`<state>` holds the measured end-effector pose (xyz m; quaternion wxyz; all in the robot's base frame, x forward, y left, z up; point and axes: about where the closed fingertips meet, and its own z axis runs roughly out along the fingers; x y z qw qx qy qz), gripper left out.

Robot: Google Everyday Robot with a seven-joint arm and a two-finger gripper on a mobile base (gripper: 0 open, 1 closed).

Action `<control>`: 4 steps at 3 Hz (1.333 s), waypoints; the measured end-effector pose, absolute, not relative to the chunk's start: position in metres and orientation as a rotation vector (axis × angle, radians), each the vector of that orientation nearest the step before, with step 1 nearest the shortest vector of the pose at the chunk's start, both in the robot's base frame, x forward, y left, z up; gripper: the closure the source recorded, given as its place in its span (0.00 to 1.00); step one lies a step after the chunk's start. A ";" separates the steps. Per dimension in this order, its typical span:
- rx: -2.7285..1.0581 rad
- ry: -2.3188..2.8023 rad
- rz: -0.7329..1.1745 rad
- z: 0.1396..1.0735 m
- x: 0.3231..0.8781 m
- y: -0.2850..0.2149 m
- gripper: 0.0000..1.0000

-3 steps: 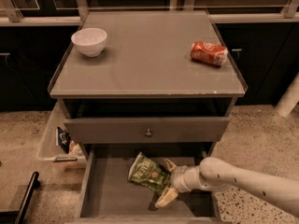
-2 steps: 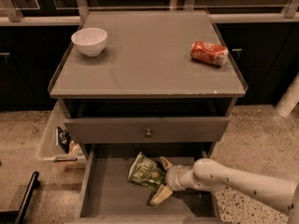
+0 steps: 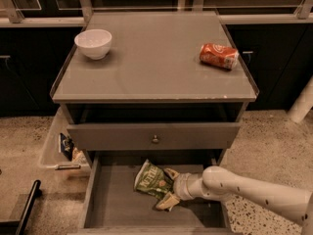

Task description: Pick green jalapeno chip bag from middle drawer and place on counter

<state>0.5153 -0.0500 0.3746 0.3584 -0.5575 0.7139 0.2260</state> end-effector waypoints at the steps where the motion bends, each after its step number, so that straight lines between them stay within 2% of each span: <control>1: -1.438 1.842 0.583 0.375 0.515 -0.050 0.42; 3: -1.438 1.842 0.583 0.375 0.515 -0.050 0.88; 4: -1.449 1.844 0.616 0.378 0.513 -0.049 1.00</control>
Offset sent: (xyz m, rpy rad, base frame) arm 0.0000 0.0000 0.0000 0.0000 0.0000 0.0000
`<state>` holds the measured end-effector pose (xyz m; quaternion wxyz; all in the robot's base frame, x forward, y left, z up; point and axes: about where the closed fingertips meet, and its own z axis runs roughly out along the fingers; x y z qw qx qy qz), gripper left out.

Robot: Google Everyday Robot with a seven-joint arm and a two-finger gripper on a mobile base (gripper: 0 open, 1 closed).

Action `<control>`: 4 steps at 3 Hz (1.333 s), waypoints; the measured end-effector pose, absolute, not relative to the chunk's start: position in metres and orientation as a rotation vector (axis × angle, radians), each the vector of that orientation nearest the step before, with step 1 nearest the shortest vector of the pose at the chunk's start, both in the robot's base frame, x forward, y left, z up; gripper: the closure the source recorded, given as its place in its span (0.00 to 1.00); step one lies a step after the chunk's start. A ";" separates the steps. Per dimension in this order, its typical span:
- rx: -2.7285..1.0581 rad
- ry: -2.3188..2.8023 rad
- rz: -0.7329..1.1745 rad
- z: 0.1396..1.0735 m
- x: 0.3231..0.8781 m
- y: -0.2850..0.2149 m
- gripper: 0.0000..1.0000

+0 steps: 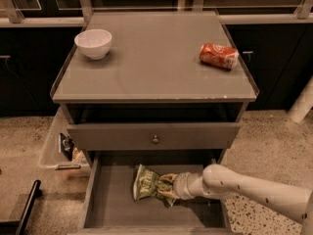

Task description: Pick green jalapeno chip bag from middle drawer and place on counter

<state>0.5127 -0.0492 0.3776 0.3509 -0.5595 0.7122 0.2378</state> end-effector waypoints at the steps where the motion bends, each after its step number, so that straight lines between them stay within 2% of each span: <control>1: -1.485 1.828 0.618 0.399 0.510 -0.053 1.00; 4: -1.564 1.707 0.501 0.549 0.507 -0.096 1.00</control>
Offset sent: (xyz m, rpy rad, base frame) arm 0.0048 -0.0423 0.1290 -0.0277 -0.1043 0.0809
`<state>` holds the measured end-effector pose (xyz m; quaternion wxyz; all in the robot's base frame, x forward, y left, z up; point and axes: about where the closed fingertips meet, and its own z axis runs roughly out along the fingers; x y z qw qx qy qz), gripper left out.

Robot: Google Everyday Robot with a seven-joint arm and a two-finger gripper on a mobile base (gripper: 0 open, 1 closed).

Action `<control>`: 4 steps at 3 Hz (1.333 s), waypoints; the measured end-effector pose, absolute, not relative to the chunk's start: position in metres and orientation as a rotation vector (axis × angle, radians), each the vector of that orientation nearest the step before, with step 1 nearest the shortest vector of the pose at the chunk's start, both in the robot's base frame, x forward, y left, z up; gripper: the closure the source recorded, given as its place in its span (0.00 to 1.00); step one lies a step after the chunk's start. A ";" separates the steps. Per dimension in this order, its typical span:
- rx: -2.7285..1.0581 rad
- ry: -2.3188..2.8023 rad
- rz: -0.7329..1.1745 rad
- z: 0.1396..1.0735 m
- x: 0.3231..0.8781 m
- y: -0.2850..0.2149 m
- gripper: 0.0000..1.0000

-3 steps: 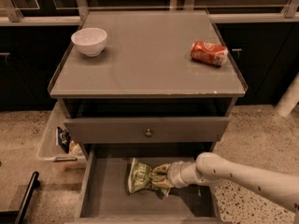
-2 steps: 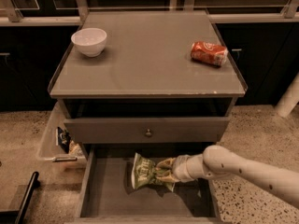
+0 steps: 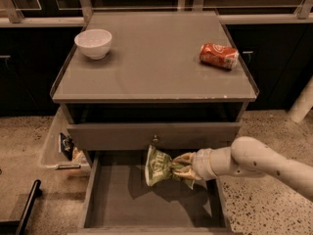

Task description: Pick green jalapeno chip bag from middle drawer and place on counter

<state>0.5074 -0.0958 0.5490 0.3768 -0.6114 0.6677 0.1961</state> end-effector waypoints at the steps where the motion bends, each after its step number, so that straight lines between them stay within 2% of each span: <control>1: -1.622 1.660 0.464 0.581 0.500 -0.093 1.00; 3: -1.647 1.637 0.427 0.598 0.492 -0.087 1.00; 4: -1.668 1.590 0.364 0.645 0.491 -0.082 1.00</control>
Offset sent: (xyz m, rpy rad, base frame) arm -0.0071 0.0025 0.0287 -0.0257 -0.0378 0.0374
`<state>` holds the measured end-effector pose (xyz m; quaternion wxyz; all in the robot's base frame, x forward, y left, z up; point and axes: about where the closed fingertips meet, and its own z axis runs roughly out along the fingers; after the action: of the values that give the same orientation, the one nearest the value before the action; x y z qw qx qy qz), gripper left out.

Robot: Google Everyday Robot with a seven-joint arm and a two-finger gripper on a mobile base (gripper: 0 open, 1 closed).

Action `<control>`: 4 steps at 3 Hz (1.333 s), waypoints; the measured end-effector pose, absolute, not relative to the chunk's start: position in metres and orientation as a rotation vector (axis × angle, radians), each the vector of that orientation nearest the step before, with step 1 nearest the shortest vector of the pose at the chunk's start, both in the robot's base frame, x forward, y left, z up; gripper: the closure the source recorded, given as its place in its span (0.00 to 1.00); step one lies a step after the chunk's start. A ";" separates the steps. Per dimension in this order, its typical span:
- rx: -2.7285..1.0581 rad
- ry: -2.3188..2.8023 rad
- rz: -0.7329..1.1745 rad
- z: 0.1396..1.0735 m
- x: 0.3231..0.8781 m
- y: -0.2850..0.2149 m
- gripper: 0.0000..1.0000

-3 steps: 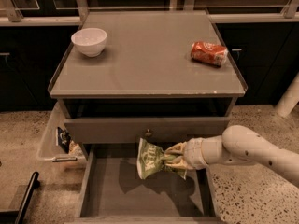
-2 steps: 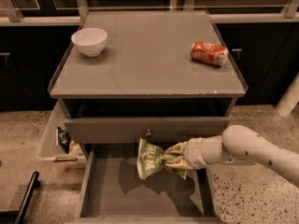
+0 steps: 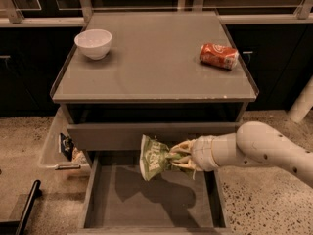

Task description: Pick green jalapeno chip bag from middle drawer and place on counter

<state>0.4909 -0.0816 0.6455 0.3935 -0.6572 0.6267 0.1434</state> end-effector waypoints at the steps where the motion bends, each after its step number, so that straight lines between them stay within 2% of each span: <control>1: -1.671 1.568 0.258 0.712 0.506 -0.088 1.00; 3: -1.642 1.528 0.164 0.816 0.528 -0.110 1.00; 4: -1.646 1.519 0.175 0.813 0.515 -0.102 1.00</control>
Offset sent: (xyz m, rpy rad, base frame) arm 0.0557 -0.0384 0.2082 -0.0836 -0.1929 -0.0946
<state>0.5155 -0.1025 0.8133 0.4328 -0.6606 0.6094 0.0701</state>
